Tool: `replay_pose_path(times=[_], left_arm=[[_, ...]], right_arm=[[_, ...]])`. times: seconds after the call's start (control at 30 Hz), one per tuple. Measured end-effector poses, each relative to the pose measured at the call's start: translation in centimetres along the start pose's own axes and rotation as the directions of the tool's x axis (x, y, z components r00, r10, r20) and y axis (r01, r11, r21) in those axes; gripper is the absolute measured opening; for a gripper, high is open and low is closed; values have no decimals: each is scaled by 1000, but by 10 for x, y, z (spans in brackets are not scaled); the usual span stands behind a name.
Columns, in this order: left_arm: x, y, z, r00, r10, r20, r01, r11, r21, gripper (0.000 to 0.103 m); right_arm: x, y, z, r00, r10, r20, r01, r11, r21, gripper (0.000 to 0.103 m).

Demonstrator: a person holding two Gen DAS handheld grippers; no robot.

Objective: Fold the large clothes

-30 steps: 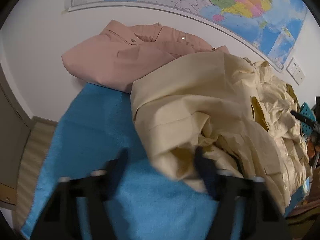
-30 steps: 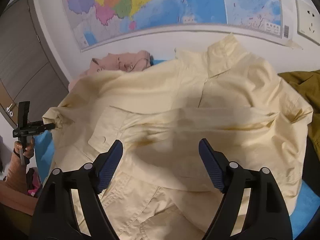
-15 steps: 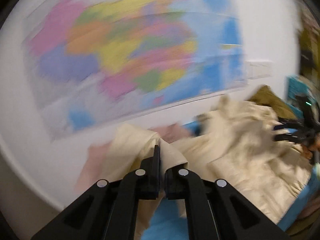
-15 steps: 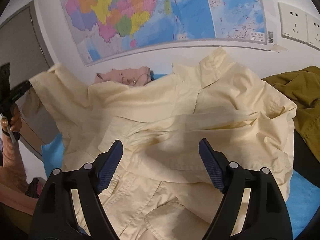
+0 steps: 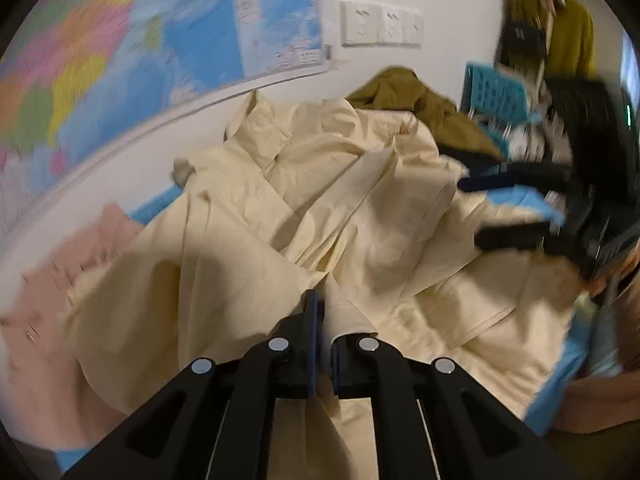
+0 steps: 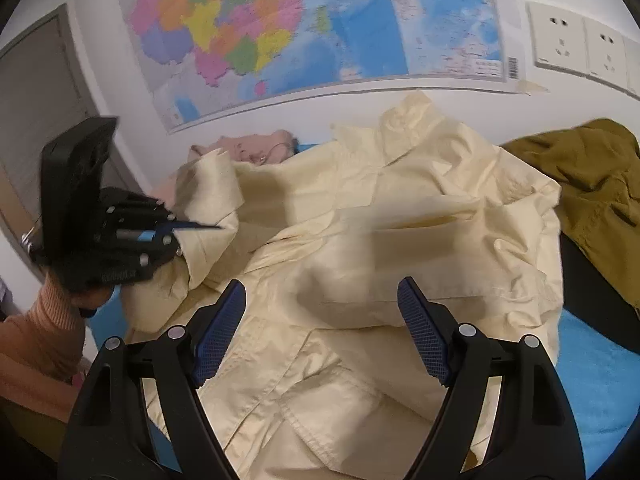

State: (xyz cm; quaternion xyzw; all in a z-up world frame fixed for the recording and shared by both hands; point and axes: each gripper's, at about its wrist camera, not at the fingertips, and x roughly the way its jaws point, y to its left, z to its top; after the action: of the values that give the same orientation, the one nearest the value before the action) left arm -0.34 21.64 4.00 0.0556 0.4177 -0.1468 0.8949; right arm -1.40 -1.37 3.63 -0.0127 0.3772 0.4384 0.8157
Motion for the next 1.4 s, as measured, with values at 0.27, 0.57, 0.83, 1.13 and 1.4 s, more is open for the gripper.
replay_pose_path(times=[0.27,0.57,0.83,1.13,1.4], left_arm=[[-50,26,-18,990,-5,144,20,995,-101,25],[-49,-1,-49,996,-19,89,14,999,52,48],[-95,5,-67,972,54,228,-69,996,59,74],[-99,-20,-62,965,125,232,-156,980,123,97],[-131,1,-74,934,129,333,-148,988,31,97]], right_arm=[[36,79,-1,975,209,-71,-218,962,-163,89],[86,119,-20,949,263,-172,-293,938,-183,89],[74,125,-20,970,235,-64,-244,945,-217,88],[92,115,-6,975,223,13,-219,966,-137,3],[132,45,-21,968,208,-142,-172,958,229,37]])
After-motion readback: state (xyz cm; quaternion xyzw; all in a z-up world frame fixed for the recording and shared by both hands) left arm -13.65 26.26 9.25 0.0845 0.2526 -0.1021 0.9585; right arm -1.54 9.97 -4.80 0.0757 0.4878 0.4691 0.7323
